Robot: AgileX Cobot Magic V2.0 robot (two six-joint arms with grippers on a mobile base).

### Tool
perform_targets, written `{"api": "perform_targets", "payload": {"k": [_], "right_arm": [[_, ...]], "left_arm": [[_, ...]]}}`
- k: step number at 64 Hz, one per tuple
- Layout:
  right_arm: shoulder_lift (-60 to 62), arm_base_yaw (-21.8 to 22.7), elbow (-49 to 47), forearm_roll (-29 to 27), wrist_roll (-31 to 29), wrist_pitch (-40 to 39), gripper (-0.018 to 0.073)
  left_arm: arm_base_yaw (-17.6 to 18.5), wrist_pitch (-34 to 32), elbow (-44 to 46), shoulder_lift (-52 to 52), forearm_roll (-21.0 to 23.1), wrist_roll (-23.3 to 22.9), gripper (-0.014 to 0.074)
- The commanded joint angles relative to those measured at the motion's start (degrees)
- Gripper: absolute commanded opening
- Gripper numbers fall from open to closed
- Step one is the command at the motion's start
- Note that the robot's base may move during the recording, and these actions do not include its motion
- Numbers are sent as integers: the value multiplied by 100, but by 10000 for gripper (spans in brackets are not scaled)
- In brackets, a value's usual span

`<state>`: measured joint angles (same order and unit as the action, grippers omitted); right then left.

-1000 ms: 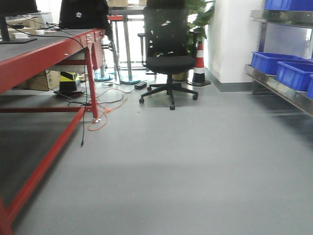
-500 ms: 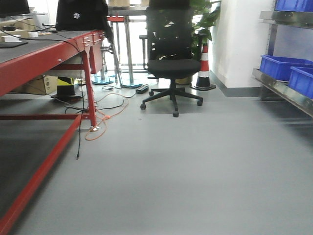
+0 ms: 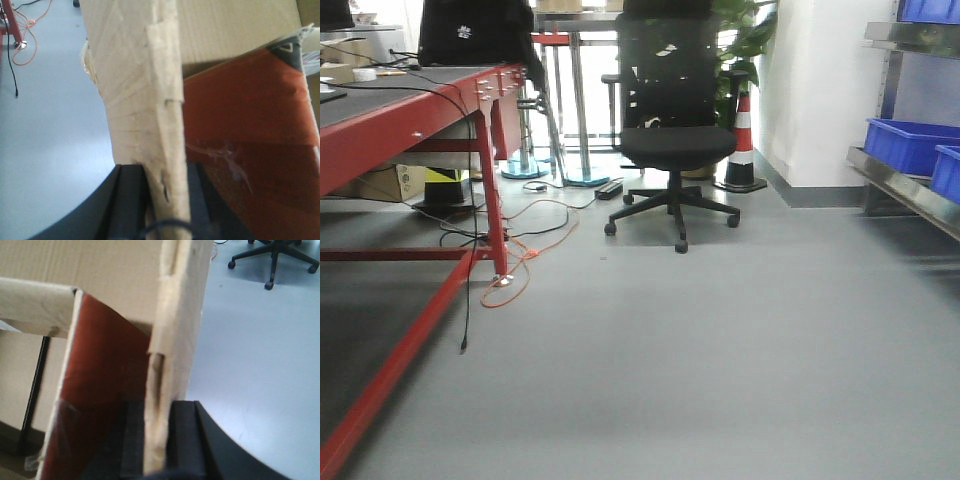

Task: Stack two boxes on right shelf middle
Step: 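Hold the boxes while driving the base toward the steel shelf rack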

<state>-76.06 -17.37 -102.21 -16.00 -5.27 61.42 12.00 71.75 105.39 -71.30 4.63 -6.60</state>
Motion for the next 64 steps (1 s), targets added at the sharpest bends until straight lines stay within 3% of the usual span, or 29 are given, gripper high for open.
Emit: {"api": "perform_targets", "payload": {"k": [1,64], "right_arm": [[67,67,-44,220,-78,-272,-154],[67,67,-44,220,-78,-272,-154]], "left_arm": [[-26,-179,79,131,-48,30,-111],[-26,-179,79,131,-48,30,-111]]}}
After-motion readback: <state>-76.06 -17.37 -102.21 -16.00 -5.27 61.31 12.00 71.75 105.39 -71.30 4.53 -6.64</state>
